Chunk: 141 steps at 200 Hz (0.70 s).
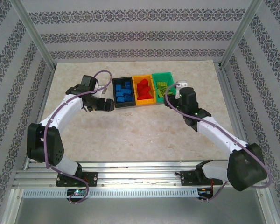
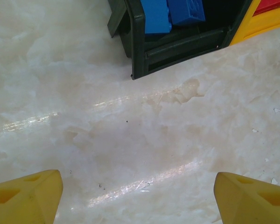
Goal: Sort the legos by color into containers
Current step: Reset both arms
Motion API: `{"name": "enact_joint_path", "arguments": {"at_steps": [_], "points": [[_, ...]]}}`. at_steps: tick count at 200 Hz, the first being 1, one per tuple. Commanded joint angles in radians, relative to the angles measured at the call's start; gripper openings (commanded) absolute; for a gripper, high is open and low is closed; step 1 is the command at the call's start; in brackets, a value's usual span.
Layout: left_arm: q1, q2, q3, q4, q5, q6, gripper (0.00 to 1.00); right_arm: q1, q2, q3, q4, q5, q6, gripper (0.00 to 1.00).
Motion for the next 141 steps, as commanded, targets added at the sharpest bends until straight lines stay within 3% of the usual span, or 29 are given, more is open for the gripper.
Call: {"name": "enact_joint_path", "arguments": {"at_steps": [1, 22, 45, 69, 94, 123, 141], "points": [[0.013, -0.014, 0.013, -0.022, 0.004, 0.022, 0.85, -0.054, -0.047, -0.110, 0.154, 0.159, 0.006, 0.79], [0.013, -0.020, 0.011, -0.020, 0.006, 0.021, 0.85, -0.094, -0.087, -0.228, 0.315, 0.323, 0.002, 0.90], [0.013, -0.021, 0.010, -0.017, 0.006, 0.020, 0.85, -0.158, -0.078, -0.330, 0.479, 0.390, -0.009, 0.98], [0.013, -0.016, 0.005, -0.012, 0.005, 0.021, 0.85, -0.212, -0.010, -0.338, 0.517, 0.370, -0.086, 0.98], [0.012, -0.003, 0.010, -0.017, -0.003, 0.025, 0.85, -0.217, 0.094, -0.373, 0.675, 0.372, -0.148, 0.98], [0.013, -0.008, 0.016, -0.021, -0.029, 0.033, 0.85, -0.220, 0.240, -0.394, 0.900, 0.228, -0.193, 0.98], [0.013, -0.017, 0.007, -0.015, -0.041, 0.033, 0.85, -0.241, 0.244, -0.340, 0.784, 0.161, -0.189, 0.98]]}}
